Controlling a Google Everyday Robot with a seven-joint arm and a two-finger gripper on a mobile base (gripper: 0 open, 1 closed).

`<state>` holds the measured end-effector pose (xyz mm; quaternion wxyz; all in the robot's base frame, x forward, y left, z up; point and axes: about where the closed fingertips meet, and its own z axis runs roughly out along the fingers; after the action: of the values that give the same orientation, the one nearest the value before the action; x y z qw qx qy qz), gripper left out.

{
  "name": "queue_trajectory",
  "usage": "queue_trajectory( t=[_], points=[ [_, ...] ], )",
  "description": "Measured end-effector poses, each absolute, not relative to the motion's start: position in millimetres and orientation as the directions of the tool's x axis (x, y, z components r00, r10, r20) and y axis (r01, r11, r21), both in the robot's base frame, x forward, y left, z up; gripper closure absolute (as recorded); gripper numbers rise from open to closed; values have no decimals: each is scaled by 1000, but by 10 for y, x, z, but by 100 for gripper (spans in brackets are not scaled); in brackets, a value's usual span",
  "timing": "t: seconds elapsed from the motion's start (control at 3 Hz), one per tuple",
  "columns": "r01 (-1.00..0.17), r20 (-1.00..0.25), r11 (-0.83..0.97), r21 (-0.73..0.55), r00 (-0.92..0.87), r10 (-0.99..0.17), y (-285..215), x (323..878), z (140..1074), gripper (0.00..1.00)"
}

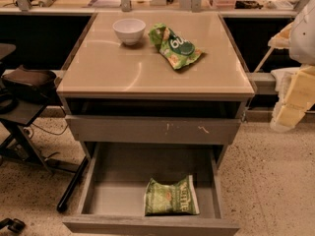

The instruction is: Pick green jalapeno chip bag from middle drawer and place on counter

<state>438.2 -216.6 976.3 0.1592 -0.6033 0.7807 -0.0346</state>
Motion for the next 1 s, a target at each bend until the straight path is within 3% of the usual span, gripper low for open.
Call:
queue_trajectory(
  t=[0.67, 1.0],
  points=[
    [-936, -237, 281, -210, -230, -944, -2097, 4351, 9401, 0],
    [-951, -330, 288, -116, -236, -914, -1757, 4314, 8589, 0]
  ],
)
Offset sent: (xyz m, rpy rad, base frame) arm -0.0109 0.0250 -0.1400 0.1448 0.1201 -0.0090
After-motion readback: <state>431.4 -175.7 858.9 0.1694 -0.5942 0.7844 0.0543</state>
